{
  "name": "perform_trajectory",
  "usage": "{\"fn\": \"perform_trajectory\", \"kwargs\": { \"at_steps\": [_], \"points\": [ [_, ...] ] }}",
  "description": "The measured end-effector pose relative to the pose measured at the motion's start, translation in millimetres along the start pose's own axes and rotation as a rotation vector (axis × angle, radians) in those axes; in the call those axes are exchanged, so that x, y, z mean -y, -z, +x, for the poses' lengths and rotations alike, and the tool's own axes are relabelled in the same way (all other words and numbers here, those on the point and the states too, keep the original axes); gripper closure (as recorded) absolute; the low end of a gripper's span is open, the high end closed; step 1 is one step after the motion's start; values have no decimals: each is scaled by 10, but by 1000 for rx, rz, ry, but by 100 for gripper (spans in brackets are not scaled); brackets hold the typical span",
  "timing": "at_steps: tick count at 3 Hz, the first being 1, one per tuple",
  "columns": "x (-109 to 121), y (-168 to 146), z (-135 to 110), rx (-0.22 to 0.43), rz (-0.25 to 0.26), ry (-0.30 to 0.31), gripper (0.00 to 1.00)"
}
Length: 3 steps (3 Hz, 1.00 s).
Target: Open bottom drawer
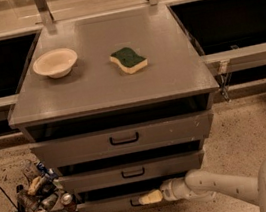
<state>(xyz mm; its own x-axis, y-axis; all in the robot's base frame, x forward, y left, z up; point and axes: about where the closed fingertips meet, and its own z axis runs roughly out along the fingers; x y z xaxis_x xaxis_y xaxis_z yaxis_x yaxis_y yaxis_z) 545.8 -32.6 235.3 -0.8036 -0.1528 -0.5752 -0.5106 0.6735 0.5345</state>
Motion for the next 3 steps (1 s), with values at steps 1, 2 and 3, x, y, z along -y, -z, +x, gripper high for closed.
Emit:
{"fn": "perform_trajectory", "kwargs": {
  "at_steps": [1,2,3],
  "points": [
    [-80,277,111,-6,-73,-3,0],
    [-80,277,111,-6,-73,-3,0],
    [-64,245,78,8,-57,-14,0]
  ]
}}
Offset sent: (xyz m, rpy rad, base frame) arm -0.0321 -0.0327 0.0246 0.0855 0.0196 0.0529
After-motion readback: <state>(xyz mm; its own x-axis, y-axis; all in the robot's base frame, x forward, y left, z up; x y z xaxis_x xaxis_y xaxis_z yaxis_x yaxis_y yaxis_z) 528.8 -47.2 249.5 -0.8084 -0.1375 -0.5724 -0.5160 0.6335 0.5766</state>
